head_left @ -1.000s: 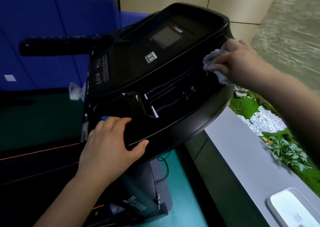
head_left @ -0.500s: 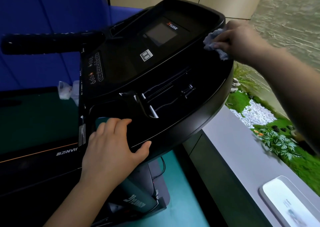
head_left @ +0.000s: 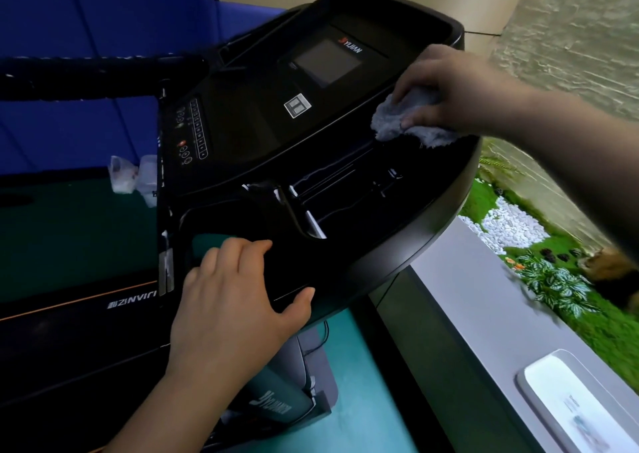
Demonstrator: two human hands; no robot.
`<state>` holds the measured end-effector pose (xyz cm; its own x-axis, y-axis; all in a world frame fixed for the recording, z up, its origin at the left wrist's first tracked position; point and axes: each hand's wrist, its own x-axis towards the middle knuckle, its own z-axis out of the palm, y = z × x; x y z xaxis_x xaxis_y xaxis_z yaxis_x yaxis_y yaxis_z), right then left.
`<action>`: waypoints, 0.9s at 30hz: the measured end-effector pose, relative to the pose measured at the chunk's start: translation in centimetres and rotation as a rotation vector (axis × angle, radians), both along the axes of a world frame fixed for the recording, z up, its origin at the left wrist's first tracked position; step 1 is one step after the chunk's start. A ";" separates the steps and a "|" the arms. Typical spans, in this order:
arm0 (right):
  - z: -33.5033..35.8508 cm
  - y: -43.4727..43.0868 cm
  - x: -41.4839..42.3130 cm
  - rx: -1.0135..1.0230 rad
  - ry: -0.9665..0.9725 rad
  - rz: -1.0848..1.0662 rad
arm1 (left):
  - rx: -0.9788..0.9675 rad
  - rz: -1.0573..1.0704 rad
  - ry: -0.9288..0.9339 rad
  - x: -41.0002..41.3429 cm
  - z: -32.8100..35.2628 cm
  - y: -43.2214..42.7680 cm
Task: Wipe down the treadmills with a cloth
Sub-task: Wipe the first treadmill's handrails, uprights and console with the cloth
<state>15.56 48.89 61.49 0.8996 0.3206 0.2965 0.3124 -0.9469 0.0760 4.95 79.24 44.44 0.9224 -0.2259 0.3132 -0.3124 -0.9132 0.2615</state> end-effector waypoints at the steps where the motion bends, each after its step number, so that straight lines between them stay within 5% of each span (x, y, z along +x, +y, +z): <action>1: -0.1 0.3 0.8 -0.066 0.038 0.001 | -0.002 -0.003 0.003 0.0 -0.1 0.0; 7: 0.3 0.1 3.7 -0.320 0.127 -0.131 | -0.014 -0.009 -0.006 0.2 -0.2 0.0; 11: -1.9 2.8 4.1 -0.387 0.205 0.088 | -0.023 -0.009 -0.021 0.2 -0.3 0.0; 27: -8.2 12.1 6.0 -0.334 0.421 0.260 | -0.027 0.015 -0.026 0.3 -0.2 -0.2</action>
